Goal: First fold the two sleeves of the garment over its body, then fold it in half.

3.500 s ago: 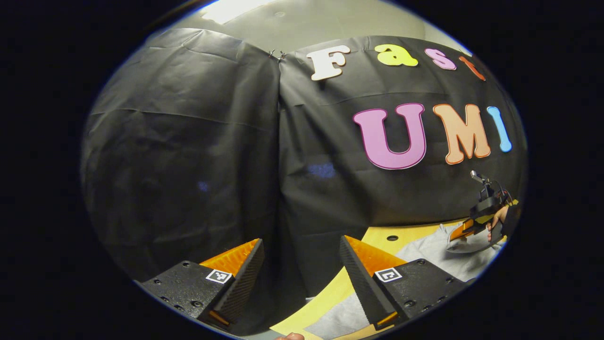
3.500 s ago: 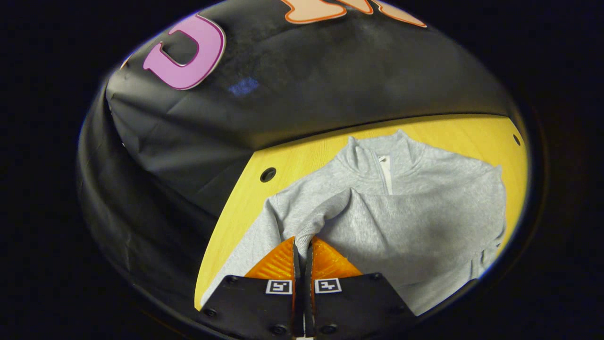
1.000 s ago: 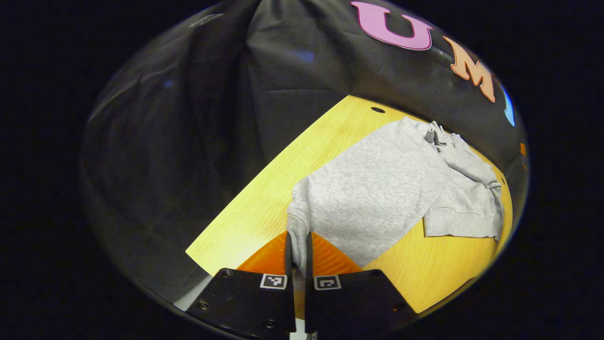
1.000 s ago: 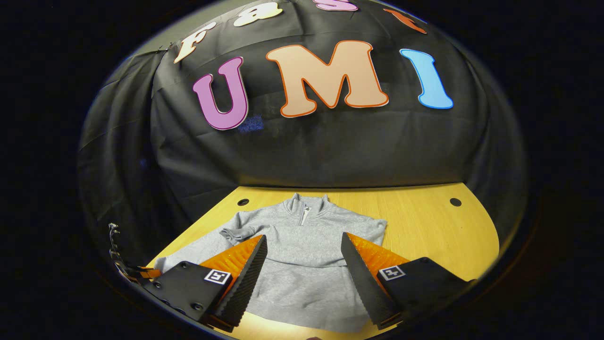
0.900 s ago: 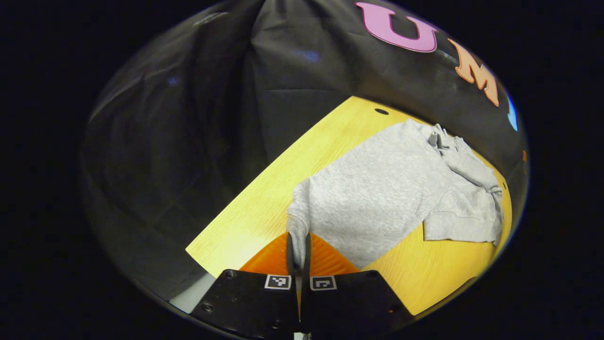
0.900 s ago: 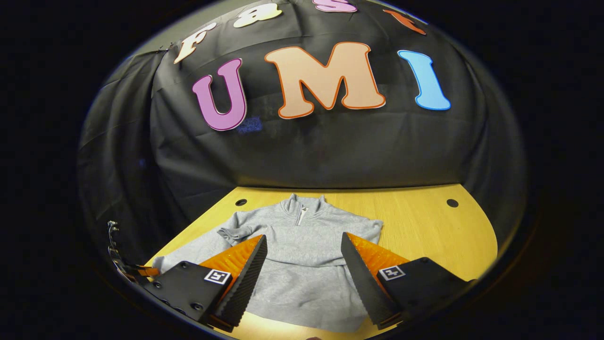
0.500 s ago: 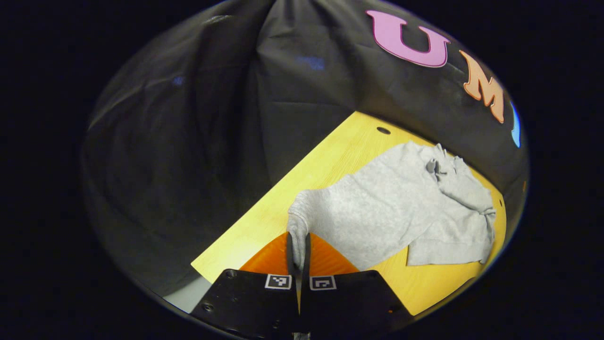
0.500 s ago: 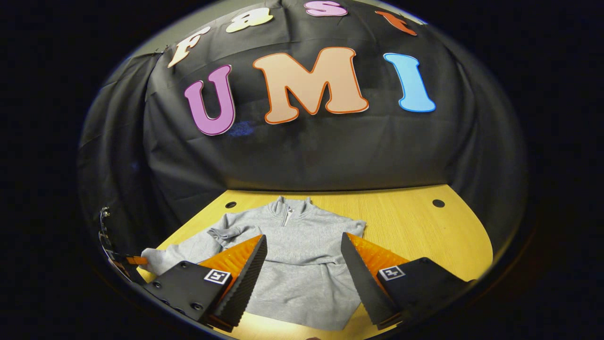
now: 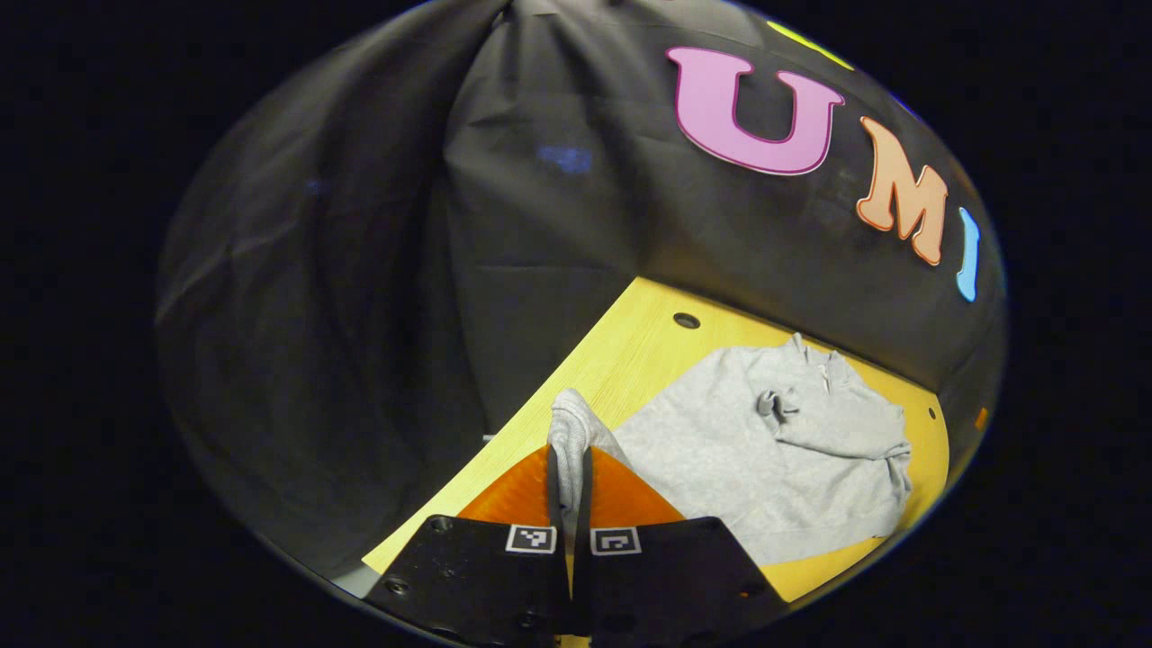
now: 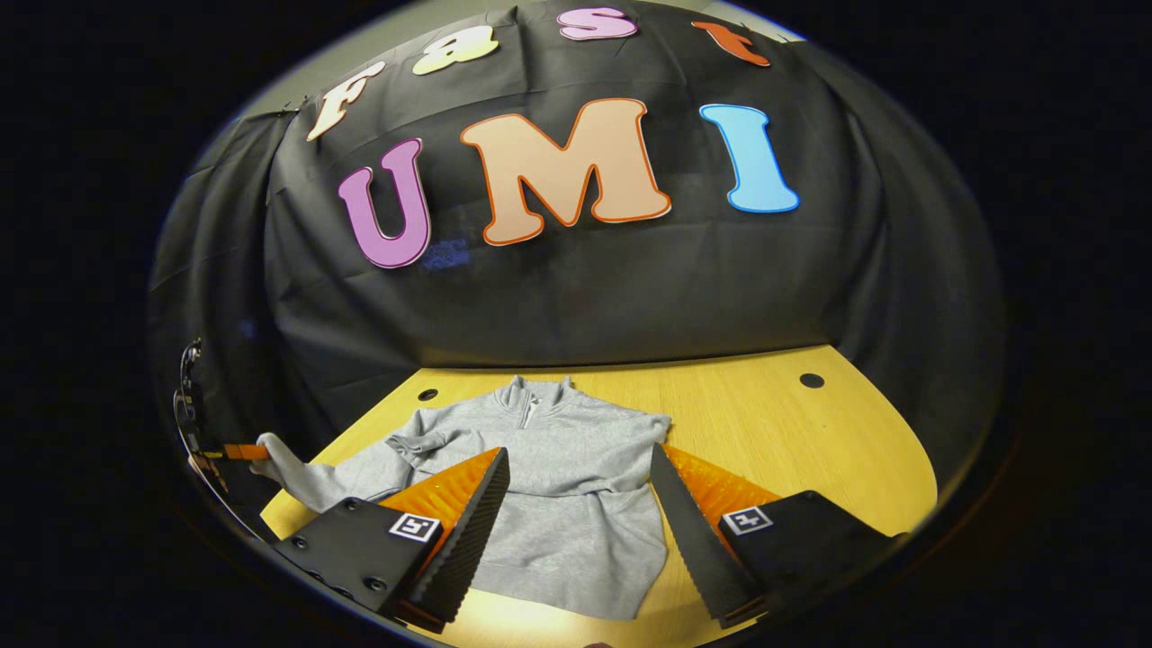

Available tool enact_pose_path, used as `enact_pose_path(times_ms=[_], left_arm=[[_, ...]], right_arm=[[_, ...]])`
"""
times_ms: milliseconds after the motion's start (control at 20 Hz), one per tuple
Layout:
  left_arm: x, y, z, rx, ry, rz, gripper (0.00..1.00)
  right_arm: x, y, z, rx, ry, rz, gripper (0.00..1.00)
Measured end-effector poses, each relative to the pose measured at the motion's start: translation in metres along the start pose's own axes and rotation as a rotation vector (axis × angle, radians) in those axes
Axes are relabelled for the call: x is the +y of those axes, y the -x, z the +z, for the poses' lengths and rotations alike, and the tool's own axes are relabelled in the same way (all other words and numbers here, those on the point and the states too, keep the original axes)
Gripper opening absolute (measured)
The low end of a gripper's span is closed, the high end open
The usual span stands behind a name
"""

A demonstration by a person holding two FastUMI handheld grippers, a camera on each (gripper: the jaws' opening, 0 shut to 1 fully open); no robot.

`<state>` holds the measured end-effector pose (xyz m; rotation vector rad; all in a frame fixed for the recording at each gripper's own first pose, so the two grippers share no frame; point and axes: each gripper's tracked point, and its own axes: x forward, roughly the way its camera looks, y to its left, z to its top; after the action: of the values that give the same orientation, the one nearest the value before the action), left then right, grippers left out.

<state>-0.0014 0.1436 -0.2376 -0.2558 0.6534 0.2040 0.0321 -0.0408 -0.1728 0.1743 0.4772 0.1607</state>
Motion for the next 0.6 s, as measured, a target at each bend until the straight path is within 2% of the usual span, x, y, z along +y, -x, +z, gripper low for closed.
enact_pose_path(times_ms=[600], left_arm=[[-0.123,-0.022,0.095,-0.136,-0.130,-0.175,0.00]], right_arm=[[-0.061,0.040,-0.008,-0.018,-0.057,-0.093,0.98]])
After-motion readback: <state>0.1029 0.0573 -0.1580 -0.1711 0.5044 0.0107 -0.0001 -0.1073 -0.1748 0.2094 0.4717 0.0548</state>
